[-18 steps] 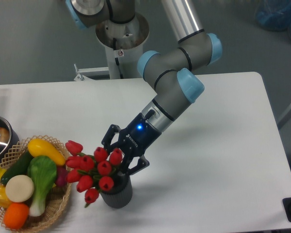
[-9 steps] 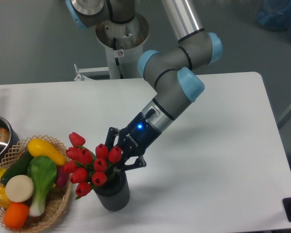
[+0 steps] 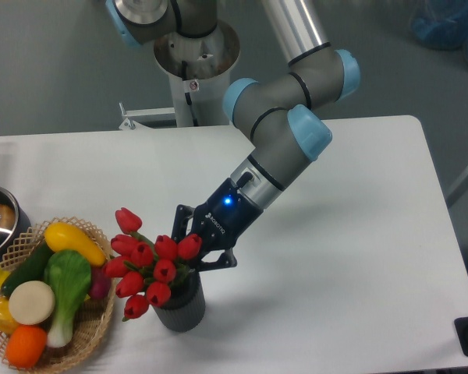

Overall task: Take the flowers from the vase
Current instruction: 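Lift the gripped tulips upward out of the grey vase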

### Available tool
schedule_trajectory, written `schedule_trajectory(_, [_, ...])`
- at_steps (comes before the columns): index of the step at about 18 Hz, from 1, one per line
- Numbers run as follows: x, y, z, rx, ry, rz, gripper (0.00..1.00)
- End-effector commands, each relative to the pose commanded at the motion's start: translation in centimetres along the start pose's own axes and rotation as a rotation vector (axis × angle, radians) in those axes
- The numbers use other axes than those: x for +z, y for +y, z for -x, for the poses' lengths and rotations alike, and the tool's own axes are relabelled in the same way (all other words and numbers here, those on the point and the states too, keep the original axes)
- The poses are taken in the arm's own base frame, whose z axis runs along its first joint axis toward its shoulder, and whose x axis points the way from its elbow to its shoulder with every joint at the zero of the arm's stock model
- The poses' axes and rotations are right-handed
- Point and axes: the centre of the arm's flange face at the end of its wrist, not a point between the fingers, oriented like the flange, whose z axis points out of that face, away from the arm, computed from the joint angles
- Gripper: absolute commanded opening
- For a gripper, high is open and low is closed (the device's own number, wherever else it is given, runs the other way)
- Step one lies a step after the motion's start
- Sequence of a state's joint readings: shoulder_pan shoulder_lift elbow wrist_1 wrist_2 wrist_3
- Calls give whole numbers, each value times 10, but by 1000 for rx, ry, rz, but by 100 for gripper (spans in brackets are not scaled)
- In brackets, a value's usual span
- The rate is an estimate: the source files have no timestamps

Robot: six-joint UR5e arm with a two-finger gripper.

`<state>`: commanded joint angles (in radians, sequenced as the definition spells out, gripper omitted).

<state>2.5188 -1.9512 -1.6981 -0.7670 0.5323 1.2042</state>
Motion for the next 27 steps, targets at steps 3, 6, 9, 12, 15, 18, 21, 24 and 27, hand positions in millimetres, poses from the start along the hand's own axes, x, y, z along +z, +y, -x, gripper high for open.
schedule_trajectory(3, [-6,-7,2,3,-2,-28,19])
schedule_trajectory(6, [-24,-20,1,-15,-22,-54,19])
schedule_trajectory(9, [-44,-34,2,-45,-38,-93,19])
schedule_trajectory(12, [-61,-47,4,-65,-50,-129,19])
schedule_trajectory(15, [-71,-58,1,-84,-54,-151,19])
schedule_trajectory(18, [-73,-63,0,-86,-55,-154,19])
schedule_trajectory(21, [-76,-76,-6,-90,-38,-188,19])
schedule_trajectory(24, [-79,-85,-13,-88,-30,-205,19])
schedule_trajectory(27, [-84,-93,-17,-82,-25,-223,19])
